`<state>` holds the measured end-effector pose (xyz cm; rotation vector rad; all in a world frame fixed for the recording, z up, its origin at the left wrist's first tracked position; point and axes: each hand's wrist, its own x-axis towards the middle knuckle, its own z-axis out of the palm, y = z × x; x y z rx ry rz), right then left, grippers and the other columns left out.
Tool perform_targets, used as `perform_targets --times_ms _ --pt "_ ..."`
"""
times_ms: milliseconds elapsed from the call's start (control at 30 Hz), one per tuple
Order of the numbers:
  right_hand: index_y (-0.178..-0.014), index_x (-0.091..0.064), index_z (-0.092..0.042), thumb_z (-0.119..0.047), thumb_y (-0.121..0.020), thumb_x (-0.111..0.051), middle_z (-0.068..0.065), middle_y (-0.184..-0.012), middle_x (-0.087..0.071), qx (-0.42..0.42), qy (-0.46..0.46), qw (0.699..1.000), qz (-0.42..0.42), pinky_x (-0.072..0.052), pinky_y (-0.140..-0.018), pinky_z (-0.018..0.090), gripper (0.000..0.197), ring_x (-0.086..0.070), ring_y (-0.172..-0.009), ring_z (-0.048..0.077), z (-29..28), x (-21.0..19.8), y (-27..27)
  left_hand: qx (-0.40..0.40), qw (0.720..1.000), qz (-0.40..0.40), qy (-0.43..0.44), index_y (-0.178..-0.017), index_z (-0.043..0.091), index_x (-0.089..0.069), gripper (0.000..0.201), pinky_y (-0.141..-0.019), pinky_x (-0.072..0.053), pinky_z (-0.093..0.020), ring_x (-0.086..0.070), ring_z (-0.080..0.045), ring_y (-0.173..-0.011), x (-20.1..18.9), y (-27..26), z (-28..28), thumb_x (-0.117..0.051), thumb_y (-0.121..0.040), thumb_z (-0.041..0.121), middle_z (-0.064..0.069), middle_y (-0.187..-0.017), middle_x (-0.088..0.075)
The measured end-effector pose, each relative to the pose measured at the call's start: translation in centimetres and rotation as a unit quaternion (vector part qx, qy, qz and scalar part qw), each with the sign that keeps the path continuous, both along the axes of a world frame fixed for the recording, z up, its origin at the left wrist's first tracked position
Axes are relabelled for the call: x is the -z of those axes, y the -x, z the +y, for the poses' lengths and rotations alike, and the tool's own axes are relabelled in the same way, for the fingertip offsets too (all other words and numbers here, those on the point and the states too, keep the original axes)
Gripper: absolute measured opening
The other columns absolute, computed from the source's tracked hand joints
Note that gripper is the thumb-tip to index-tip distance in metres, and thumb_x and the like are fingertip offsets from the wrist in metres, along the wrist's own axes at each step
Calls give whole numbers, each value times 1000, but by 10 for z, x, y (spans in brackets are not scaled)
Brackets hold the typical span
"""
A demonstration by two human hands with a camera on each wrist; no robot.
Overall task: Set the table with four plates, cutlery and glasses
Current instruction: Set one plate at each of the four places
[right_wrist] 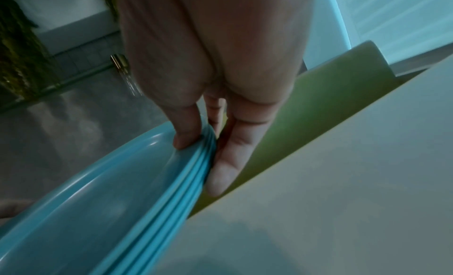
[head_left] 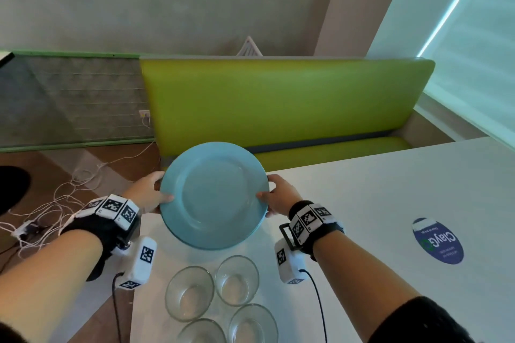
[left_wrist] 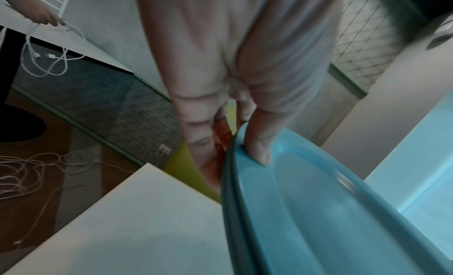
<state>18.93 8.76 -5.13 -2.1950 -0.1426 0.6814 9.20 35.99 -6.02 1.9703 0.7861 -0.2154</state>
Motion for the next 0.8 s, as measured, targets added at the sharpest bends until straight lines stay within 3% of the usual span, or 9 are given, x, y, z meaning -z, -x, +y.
perform_targets --times_ms 100,200,300,400,467,533,600,700,800 --pt "-137 -40 -14 -15 -91 -57 18 -124 -60 15 -12 999 -34 -57 -62 34 49 -68 -86 35 -17 -30 17 22 999 -36 -16 -141 19 -38 69 -96 -48 -53 -54 -34 -120 -25 6 -6 -70 -81 9 -9 -142 -47" --pt "-135 -44 -14 -17 -92 -54 16 -118 -63 50 -23 997 -54 -57 -53 30 44 -62 -56 23 -38 -57 44 14 997 -71 41 -139 12 -41 61 -97 -47 -52 -58 -34 -113 -57 21 -28 -65 -84 3 -14 -134 -54" --pt "-131 -48 -10 -14 -93 -50 11 -86 -64 83 -36 994 -63 -56 -56 34 38 -56 -44 20 -68 -80 84 22 993 -83 82 -134 2 -44 50 -75 -59 -42 -61 -31 -97 -83 44 -61 -60 -87 -1 -20 -123 -59" --pt "-123 -52 0 -10 -93 -47 8 -66 -55 123 -47 989 -66 -53 -57 37 32 -51 -43 22 -106 -95 131 60 991 -92 71 -119 -2 -54 31 -49 -56 -27 -60 -27 -75 -99 73 -99 -59 -89 2 -18 -97 -62" --pt "-119 -54 3 -9 -94 -46 10 -66 -54 153 -48 985 -71 -52 -57 39 30 -50 -46 25 -133 -97 160 86 991 -90 58 -105 -1 -59 17 -47 -52 -24 -56 -22 -64 -103 89 -125 -59 -89 5 -13 -81 -61" --pt "-117 -55 2 -11 -93 -45 11 -69 -57 186 -38 979 -80 -52 -55 37 28 -51 -47 25 -160 -97 188 112 988 -83 58 -93 0 -62 8 -51 -52 -25 -56 -21 -61 -102 103 -153 -61 -88 7 -13 -79 -62" --pt "-118 -56 0 -11 -93 -46 15 -78 -60 218 -25 972 -90 -51 -51 34 29 -53 -48 24 -187 -92 210 141 984 -73 83 -94 3 -64 8 -54 -55 -27 -61 -20 -58 -96 111 -181 -62 -87 7 -14 -83 -64" --pt "-115 -59 1 -11 -91 -46 16 -82 -60 253 4 963 -91 -49 -46 29 30 -53 -49 23 -224 -85 234 162 979 -50 113 -89 0 -62 5 -42 -53 -21 -61 -13 -39 -86 123 -223 -59 -88 4 -15 -77 -63" --pt "-103 -61 1 -10 -90 -45 14 -76 -60 282 21 955 -93 -52 -54 33 23 -57 -58 28 -259 -85 251 174 976 -46 126 -98 -8 -63 19 -40 -52 -22 -62 -21 -51 -82 124 -263 -62 -87 8 -16 -74 -65"
